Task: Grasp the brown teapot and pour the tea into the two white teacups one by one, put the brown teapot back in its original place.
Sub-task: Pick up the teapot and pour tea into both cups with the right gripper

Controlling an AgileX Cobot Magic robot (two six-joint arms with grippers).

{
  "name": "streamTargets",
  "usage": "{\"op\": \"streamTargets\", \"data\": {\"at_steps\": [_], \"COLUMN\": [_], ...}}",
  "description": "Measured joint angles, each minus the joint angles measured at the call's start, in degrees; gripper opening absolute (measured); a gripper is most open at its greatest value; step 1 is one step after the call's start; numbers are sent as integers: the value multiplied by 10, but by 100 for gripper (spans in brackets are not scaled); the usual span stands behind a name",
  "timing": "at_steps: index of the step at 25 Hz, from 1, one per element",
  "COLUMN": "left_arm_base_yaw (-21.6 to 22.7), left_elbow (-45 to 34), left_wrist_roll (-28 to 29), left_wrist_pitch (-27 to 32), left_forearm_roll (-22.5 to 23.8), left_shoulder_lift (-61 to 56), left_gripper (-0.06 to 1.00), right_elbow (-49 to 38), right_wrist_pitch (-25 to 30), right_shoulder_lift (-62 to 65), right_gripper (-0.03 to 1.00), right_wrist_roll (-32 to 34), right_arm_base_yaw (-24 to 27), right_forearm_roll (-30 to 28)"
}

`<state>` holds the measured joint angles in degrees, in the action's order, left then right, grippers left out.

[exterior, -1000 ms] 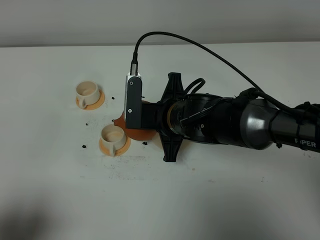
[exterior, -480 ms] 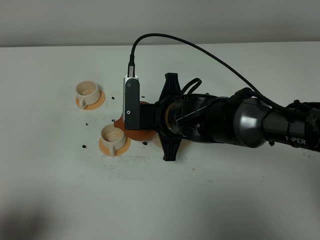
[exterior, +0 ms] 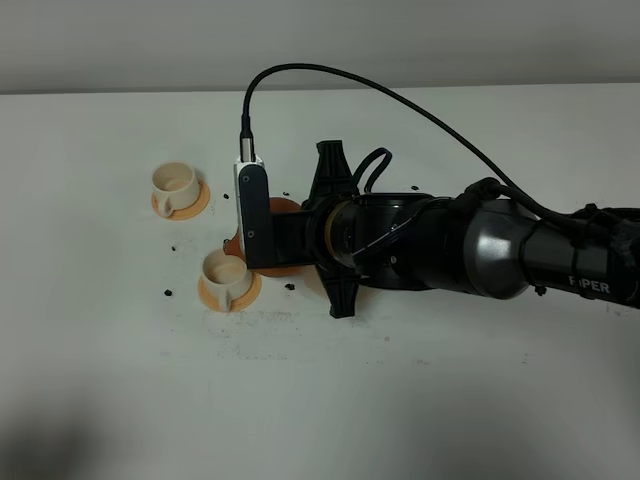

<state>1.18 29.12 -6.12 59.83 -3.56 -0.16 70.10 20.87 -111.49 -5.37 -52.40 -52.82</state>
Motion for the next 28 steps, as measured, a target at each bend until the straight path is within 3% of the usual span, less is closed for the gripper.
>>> {"op": "streamTargets", "data": {"at_steps": [28], "left_arm_base_yaw": [0], "left_elbow": [0], "left_wrist_roll": [0], "left_wrist_pitch": [0], "left_forearm_roll": [0], "left_shoulder_lift": [0], "left_gripper": [66], "right_elbow": [0], "right_wrist_pitch": [9], "right_shoulder_lift": [-9], "right_gripper": [11], "right_wrist_roll": [-17], "right_arm_base_yaw": [-2], "right_forearm_roll": [-101]}}
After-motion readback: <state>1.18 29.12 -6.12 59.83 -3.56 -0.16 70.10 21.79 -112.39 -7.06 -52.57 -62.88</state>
